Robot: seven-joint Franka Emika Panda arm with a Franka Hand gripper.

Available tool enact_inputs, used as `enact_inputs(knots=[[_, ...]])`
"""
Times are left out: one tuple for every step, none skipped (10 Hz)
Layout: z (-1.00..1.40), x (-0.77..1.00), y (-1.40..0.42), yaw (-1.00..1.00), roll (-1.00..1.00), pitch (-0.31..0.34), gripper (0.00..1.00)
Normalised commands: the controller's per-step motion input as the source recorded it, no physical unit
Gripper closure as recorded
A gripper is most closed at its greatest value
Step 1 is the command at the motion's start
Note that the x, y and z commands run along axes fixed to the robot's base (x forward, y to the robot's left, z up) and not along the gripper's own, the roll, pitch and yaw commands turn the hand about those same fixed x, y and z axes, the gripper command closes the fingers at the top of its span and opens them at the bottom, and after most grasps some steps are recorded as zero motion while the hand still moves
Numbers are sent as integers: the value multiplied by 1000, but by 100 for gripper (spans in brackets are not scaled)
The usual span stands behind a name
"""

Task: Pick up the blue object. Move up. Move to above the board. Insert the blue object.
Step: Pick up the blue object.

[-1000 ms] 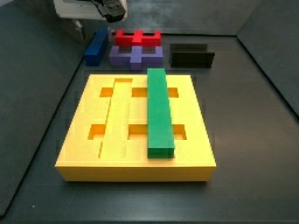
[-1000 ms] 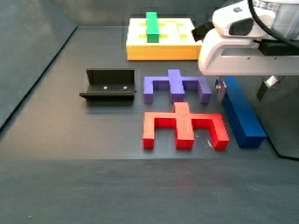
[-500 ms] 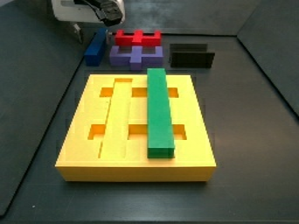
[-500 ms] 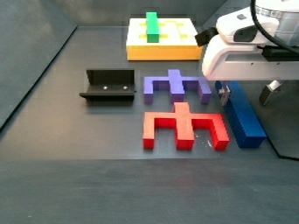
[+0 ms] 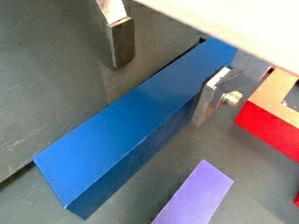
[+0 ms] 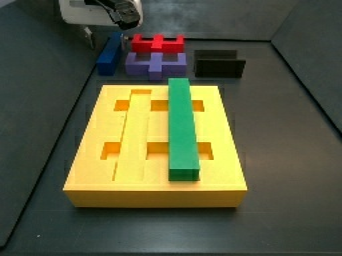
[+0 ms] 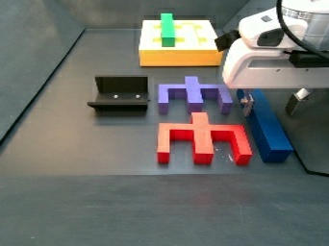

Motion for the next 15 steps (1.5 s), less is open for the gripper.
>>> enact_inputs(knots=[[-131, -189, 0, -9, -44, -90, 0], [-203, -229, 0, -14, -20, -56, 0], [-266, -371, 0, -51, -1, -26, 0], [-157, -243, 26, -29, -51, -70, 0], [-146, -211, 0, -14, -16, -57, 0], [-149, -177, 0, 0, -10, -74, 0], [-163, -103, 14, 0, -21, -56, 0], [-134, -151, 0, 0, -4, -79, 0], [-109, -60, 20, 0, -16, -29, 0], [-163, -129, 0, -40, 0, -30, 0], [-151, 0, 0, 0, 0, 0, 0], [-151, 237, 26, 0, -10, 66, 0], [-154, 323, 57, 0, -33, 69, 0], [-154, 311, 66, 0, -49, 51, 0], [-126, 229, 71, 0, -54, 37, 0]])
